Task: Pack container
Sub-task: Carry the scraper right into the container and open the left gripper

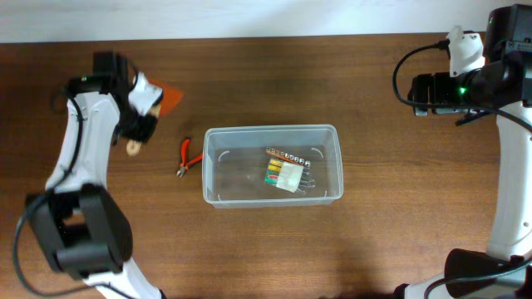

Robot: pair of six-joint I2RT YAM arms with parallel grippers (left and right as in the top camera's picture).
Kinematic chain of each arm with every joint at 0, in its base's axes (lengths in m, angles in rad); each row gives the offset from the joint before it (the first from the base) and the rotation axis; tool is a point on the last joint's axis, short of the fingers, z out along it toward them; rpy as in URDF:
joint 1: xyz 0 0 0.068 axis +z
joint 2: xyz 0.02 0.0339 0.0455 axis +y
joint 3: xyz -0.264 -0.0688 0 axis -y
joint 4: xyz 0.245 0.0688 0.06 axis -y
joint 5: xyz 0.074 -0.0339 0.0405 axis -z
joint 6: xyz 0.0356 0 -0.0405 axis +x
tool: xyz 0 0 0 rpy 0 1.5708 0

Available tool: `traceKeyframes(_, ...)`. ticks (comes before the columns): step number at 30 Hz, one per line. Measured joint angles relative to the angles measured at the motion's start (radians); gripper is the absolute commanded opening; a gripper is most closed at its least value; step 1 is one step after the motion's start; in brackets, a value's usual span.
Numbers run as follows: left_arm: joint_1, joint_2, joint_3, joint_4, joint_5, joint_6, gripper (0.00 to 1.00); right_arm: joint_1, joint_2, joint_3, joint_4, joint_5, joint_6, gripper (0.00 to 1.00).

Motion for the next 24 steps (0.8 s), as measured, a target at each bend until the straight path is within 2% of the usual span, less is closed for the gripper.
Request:
traceKeyframes(5, -0.193, -0.113, 0.097, -0.011, 0.001, 0.000, 0.02, 0.000, 0.000, 0.000, 0.000, 0.000, -0.001, 0.99)
traceKeyframes(10, -0.439, -0.121, 0.100, -0.034, 0.015, 0.127, 0.02, 0.000, 0.000, 0.000, 0.000, 0.000, -0.002, 0.99)
traceKeyframes(13, -0.528, -0.095, 0.079, -0.055, 0.026, 0.184, 0.02, 0.000, 0.000, 0.000, 0.000, 0.000, -0.002, 0.99)
traceKeyframes(19, -0.578, 0.001, 0.056, -0.143, 0.048, 0.228, 0.01, 0.000, 0.000, 0.000, 0.000, 0.000, -0.002, 0.99)
traceKeyframes(24, -0.577, 0.089, 0.055, -0.138, 0.074, 0.239, 0.02, 0.000, 0.000, 0.000, 0.001, 0.000, -0.002, 0.99)
